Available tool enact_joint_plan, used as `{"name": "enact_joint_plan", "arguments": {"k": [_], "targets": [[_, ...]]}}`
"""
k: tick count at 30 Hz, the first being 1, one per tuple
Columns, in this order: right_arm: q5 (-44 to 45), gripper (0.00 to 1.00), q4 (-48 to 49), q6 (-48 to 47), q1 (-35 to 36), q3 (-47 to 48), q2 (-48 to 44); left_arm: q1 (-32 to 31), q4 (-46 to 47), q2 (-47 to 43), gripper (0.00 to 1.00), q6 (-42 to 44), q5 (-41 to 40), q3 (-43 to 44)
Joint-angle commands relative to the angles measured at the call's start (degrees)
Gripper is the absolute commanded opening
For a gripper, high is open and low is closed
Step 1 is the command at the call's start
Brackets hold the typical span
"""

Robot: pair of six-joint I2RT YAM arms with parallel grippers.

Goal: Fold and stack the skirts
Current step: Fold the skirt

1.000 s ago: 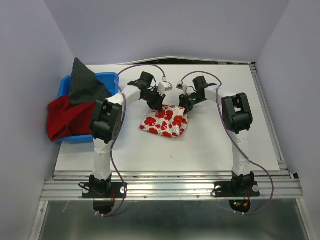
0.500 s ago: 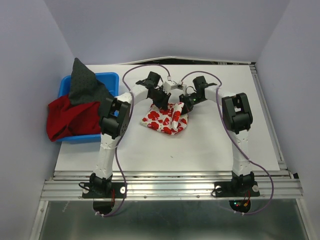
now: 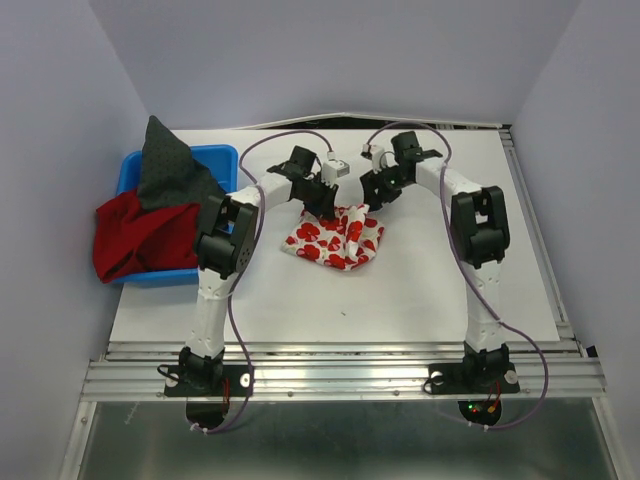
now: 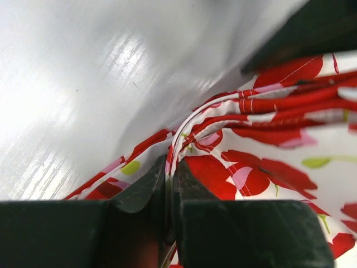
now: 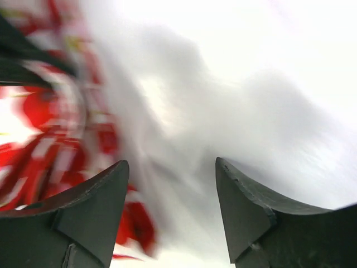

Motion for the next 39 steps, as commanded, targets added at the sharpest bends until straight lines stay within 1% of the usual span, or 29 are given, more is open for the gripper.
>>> {"name": "enact_joint_plan", "arguments": {"k": [1,3,6,7,8,9,10,11,12,13,14,15,16,17,19,20,23,26,28,29,30,31,33,34,39], "targets": [[15.78,0.69,0.01,0.71,-5.5,4.54,-1.36,-0.3,-6.35,2.31,0.0,-0.83,-4.02,-3.88],[18.42,0.69,0.01,2.2,-6.82,5.78,-2.41,-0.3,-6.44,2.13,0.0,-1.53,-3.94,-3.88],[17.91,0.64,-0.25,6.84,-8.84,5.0,-6.44,-0.3,-6.35,1.6,0.0,-1.79,-4.2,-3.88],[15.98,0.64,-0.52,8.34,-8.85,4.29,-8.19,-0.3,-6.44,1.43,0.0,-1.71,-4.2,-3.79],[11.27,0.64,-0.87,10.27,-8.85,3.42,-10.13,-0.3,-6.52,1.25,0.01,-1.62,-4.55,-3.71],[8.17,0.63,-0.96,14.9,-8.85,1.67,-14.06,-0.3,-6.7,1.16,0.02,-1.36,-4.72,-3.7],[1.44,0.63,-0.7,17.74,-8.85,0.95,-15.84,-0.3,-6.7,1.08,0.04,-1.35,-4.9,-3.79],[-1.5,0.63,-0.69,20.46,-8.85,-0.01,-17.34,-0.3,-6.79,0.9,0.04,-1.35,-5.08,-3.88],[-3.96,0.63,0.87,25.62,-7.63,-1.15,-20.22,-0.3,-6.79,0.81,0.06,-1.27,-5.25,-4.05],[-7.29,0.62,3.76,27.85,-6.84,-3.68,-21.64,-0.3,-6.61,0.64,0.08,-1.35,-5.51,-4.23],[-7.33,0.61,3.79,30.13,-5.96,-5.36,-23.05,-0.3,-6.7,0.64,0.08,-1.35,-5.52,-4.23],[-9.15,0.61,8.57,32.59,-5.08,-7.56,-24.63,-0.3,-6.61,0.64,0.09,-1.35,-5.69,-4.23],[-9.87,0.61,11.58,37.32,-3.16,-12.19,-27.69,-0.3,-6.44,0.72,0.09,-1.53,-5.69,-4.23],[-11.44,0.61,16.48,39.19,-2.09,-14.24,-28.77,-0.3,-6.35,0.72,0.09,-1.7,-5.78,-4.32],[-12.68,0.61,19.24,43.14,1.41,-17.06,-29.92,-0.3,-6.17,0.99,0.1,-1.79,-5.78,-4.32],[-14.08,0.61,21.08,43.69,2.65,-19.16,-30.09,-0.3,-6.17,1.16,0.1,-2.05,-5.61,-4.23],[-14.09,0.61,20.84,43.78,6.87,-21.63,-28.96,-0.21,-6.26,1.43,0.11,-2.14,-5.6,-4.06],[-13.4,0.62,21.45,43.87,8.11,-27.69,-26.76,-0.12,-6.26,1.6,0.12,-2.23,-5.52,-3.97],[-12.43,0.64,21.54,42.2,8.11,-32.52,-25.0,0.05,-6.26,1.69,0.13,-2.15,-5.43,-3.88],[-11.99,0.64,21.46,41.5,8.11,-34.19,-24.56,0.14,-6.26,1.69,0.16,-2.14,-5.08,-3.88],[-9.55,0.64,21.54,40.28,7.5,-37.08,-24.3,0.49,-6.43,1.78,0.17,-1.97,-4.9,-3.88],[-8.22,0.64,21.54,39.83,7.5,-38.24,-24.21,0.75,-6.44,1.87,0.2,-1.97,-4.81,-3.88],[-4.89,0.64,21.63,39.3,6.89,-40.26,-24.03,1.37,-6.52,1.87,0.2,-1.79,-4.11,-3.88],[-4.0,0.64,21.8,38.51,6.88,-41.58,-23.86,1.46,-6.61,1.69,0.23,-1.53,-3.76,-3.79],[-2.5,0.63,21.98,36.66,6.88,-41.94,-22.28,2.51,-7.14,0.55,0.35,-0.56,-2.01,-2.48]]}}
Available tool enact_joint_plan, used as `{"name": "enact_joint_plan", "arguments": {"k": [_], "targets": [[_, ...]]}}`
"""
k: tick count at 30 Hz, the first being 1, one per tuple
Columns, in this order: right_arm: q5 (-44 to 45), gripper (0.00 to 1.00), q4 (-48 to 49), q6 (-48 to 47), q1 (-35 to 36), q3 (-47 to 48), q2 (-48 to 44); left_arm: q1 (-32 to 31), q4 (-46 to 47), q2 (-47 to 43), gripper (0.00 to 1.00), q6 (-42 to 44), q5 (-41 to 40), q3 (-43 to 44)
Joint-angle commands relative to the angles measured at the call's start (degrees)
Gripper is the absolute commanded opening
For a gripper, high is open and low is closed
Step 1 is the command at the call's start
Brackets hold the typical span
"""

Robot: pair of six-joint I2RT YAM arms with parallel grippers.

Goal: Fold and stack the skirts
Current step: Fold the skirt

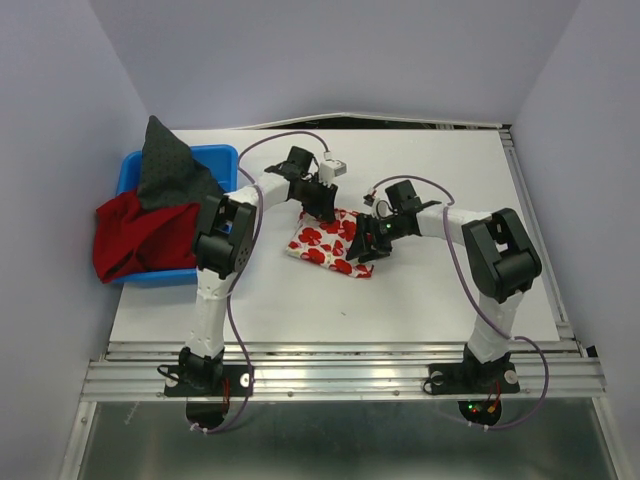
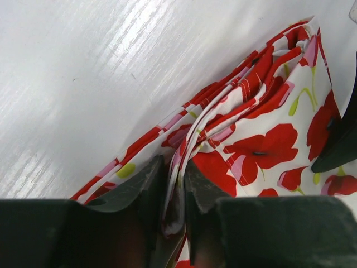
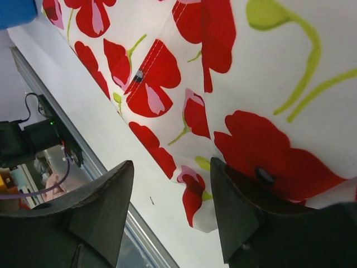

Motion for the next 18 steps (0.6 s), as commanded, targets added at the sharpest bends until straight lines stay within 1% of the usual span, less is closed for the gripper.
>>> {"name": "enact_joint_plan", "arguments": {"k": [1,4,5,6,9,13,15,16,18], "targets": [[5.0,0.62,1.33,-4.12,0.24,-0.52,0.43,1.99,-7.71,0.72,0.36,2.08,-2.53,-1.1],[5.45,0.61,1.24,-5.7,0.24,-0.44,0.7,3.48,-7.19,-2.08,0.43,1.91,-0.68,-1.36],[5.44,0.6,0.8,-5.97,0.24,-0.26,0.44,4.79,-6.92,-4.18,0.51,1.65,0.19,-1.62],[5.53,0.6,0.54,-6.41,0.24,0.09,0.18,5.59,-6.66,-5.25,0.53,1.38,0.81,-1.8],[4.13,0.6,-0.43,-8.17,0.24,1.05,-1.23,9.18,-5.6,-9.72,0.55,-0.02,2.22,-1.8],[0.97,0.62,-2.54,-8.88,0.24,3.61,-3.43,10.52,-5.34,-16.23,0.57,0.85,0.91,-3.03],[-0.53,0.63,-3.33,-8.96,0.24,6.15,-4.65,10.52,-3.94,-20.62,0.57,1.03,0.2,-6.01],[-0.88,0.64,-3.68,-8.96,0.24,7.98,-5.79,10.43,-2.71,-23.33,0.56,0.77,0.55,-8.98],[-1.06,0.65,-4.03,-8.53,0.24,9.49,-6.85,9.99,-1.65,-25.37,0.53,0.59,0.47,-11.89]]}}
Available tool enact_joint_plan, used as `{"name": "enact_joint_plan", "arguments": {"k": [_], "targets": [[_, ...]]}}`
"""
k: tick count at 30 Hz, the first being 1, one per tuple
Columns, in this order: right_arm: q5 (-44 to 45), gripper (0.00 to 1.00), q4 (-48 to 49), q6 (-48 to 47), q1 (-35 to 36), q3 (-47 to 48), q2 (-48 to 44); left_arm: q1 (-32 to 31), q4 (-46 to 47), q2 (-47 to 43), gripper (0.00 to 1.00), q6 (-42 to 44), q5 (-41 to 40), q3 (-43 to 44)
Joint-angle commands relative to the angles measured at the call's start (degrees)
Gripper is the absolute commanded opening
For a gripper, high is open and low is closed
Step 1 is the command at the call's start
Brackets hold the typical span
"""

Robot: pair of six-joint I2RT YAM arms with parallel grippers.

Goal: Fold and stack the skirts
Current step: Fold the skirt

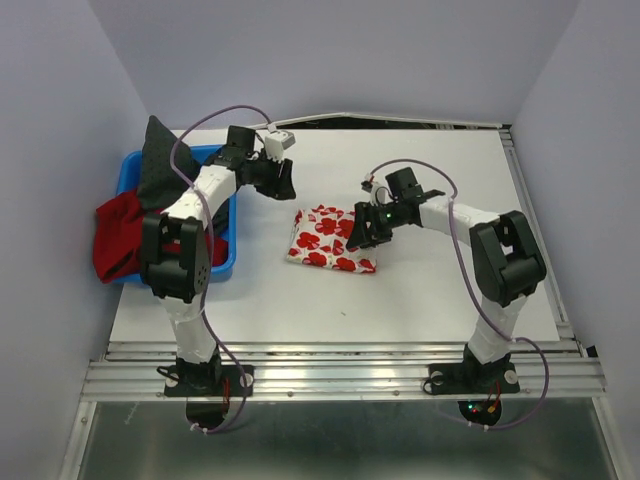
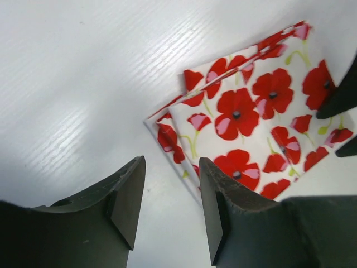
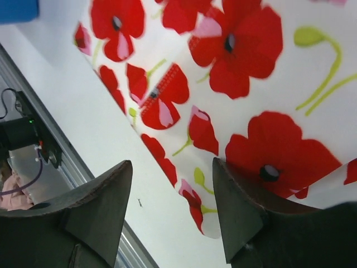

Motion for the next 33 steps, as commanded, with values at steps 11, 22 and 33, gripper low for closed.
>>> {"name": "enact_joint_plan", "arguments": {"k": [11,22,33], "targets": [[7.26,0.65,-1.08,-1.09,0.11,5.04,-2.02,-9.03,9.01,-10.73,0.47,-3.05,-3.0,-23.42],[28.0,0.61,-3.99,-6.35,-2.6,6.62,7.92,-14.74,12.17,-7.56,0.5,-5.25,-6.44,-28.62],[32.76,0.68,-7.04,-15.15,-3.76,11.88,-1.2,-14.23,15.25,-29.85,0.94,-4.12,-14.5,-27.4]]}}
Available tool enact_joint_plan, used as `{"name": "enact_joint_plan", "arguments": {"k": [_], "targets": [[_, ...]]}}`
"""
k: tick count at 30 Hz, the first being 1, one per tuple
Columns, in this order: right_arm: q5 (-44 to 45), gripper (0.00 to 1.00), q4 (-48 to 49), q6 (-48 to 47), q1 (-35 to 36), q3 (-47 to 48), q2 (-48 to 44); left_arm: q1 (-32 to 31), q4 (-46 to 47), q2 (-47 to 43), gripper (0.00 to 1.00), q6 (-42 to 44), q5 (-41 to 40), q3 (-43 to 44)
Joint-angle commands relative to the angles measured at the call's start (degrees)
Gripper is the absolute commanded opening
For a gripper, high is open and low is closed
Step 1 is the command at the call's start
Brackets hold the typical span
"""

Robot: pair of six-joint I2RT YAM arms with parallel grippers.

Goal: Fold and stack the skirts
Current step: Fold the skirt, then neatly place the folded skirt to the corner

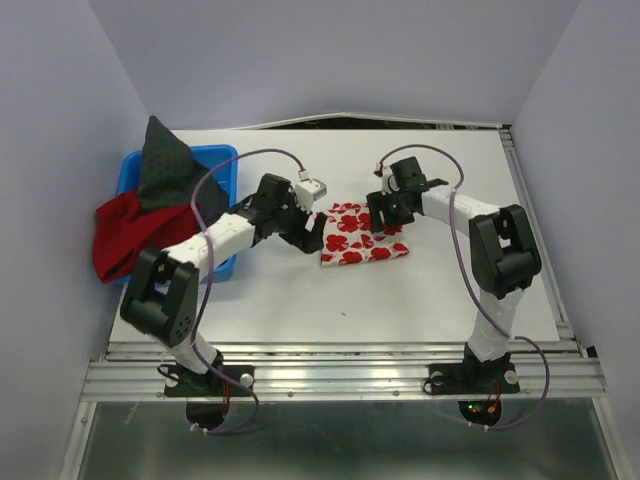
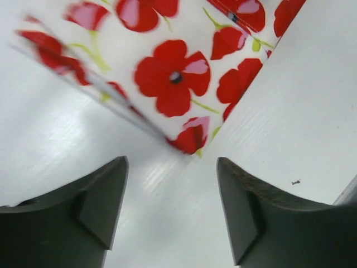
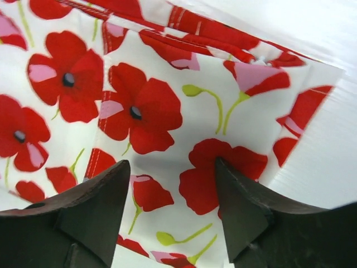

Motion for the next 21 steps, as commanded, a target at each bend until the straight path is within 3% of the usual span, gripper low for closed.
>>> {"name": "enact_joint_plan", "arguments": {"k": [1,3,4,8,13,18,21], "targets": [[6.57,0.72,-5.61,-3.38,-0.66,6.96,-5.52,2.25,2.53,-14.65,0.98,1.57,-7.04,2.55],[6.04,0.77,-7.03,-1.79,-0.66,8.3,-6.84,3.13,2.27,-19.4,0.98,1.4,-10.56,3.78],[6.56,0.88,-7.47,0.13,-0.13,8.65,-7.8,3.92,1.14,-20.63,0.98,1.57,-11.53,4.56],[9.72,0.93,-9.05,3.13,3.9,8.13,-8.78,7.35,-2.64,-25.12,0.98,1.92,-15.66,8.95],[15.35,0.94,-7.39,5.24,9.88,5.14,-7.47,12.09,-10.38,-26.62,0.98,0.44,-15.67,11.08],[19.3,0.94,-5.89,7.71,12.53,3.47,-2.38,14.3,-13.02,-28.19,0.98,-6.24,-20.13,7.4],[24.05,0.95,-5.62,8.76,12.53,3.99,3.51,15.35,-12.85,-31.35,0.98,-7.74,-18.22,3.79]]}}
